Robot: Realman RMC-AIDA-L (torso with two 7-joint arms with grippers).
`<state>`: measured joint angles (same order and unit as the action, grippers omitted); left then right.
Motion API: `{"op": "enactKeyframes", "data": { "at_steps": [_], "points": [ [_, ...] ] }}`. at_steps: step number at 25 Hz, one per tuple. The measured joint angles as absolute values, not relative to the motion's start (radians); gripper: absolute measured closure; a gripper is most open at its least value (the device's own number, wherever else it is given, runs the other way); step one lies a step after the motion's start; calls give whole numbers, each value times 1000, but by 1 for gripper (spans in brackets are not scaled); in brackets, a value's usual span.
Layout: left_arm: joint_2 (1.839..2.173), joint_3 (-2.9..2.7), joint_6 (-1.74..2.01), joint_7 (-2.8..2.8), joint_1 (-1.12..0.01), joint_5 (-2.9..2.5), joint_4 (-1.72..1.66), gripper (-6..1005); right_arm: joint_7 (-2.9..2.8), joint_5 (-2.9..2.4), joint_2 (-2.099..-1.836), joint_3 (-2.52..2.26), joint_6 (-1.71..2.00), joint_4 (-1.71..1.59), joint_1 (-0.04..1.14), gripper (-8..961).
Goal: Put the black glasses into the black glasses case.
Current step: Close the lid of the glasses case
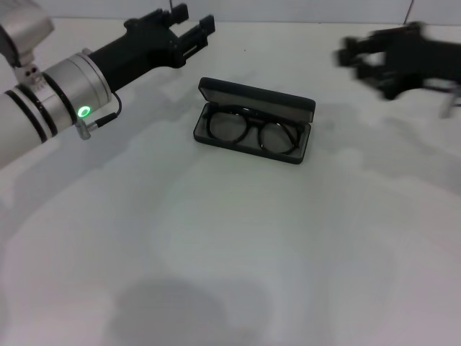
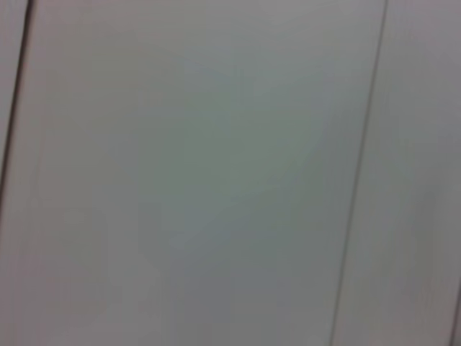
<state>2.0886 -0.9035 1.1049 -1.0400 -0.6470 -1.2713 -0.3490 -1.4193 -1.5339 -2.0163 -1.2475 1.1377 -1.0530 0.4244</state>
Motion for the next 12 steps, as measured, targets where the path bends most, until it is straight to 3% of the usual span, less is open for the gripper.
{"op": "enactKeyframes", "data": {
  "at_steps": [3,6,8,10,12],
  "points": [
    [2090,-905,1016,-1047,-674,-1306,-338,425,-1413,-1539,-1992,-998,1353,-898,451,710],
    [2091,-925,931,-1051,-712,-1324,-317,425,-1396,-1552,-1924,-889,1502,-705,491,708],
    [2091,-966,868,-1061,-739,-1327,-309,425,-1394,-1552,-1896,-887,1534,-633,500,706],
    [2091,-1040,796,-1086,-769,-1327,-307,425,-1384,-1552,-1890,-891,1542,-597,495,705],
    [2091,-1118,749,-1114,-789,-1327,-308,425,-1371,-1553,-1900,-897,1536,-593,479,703]
  ]
}}
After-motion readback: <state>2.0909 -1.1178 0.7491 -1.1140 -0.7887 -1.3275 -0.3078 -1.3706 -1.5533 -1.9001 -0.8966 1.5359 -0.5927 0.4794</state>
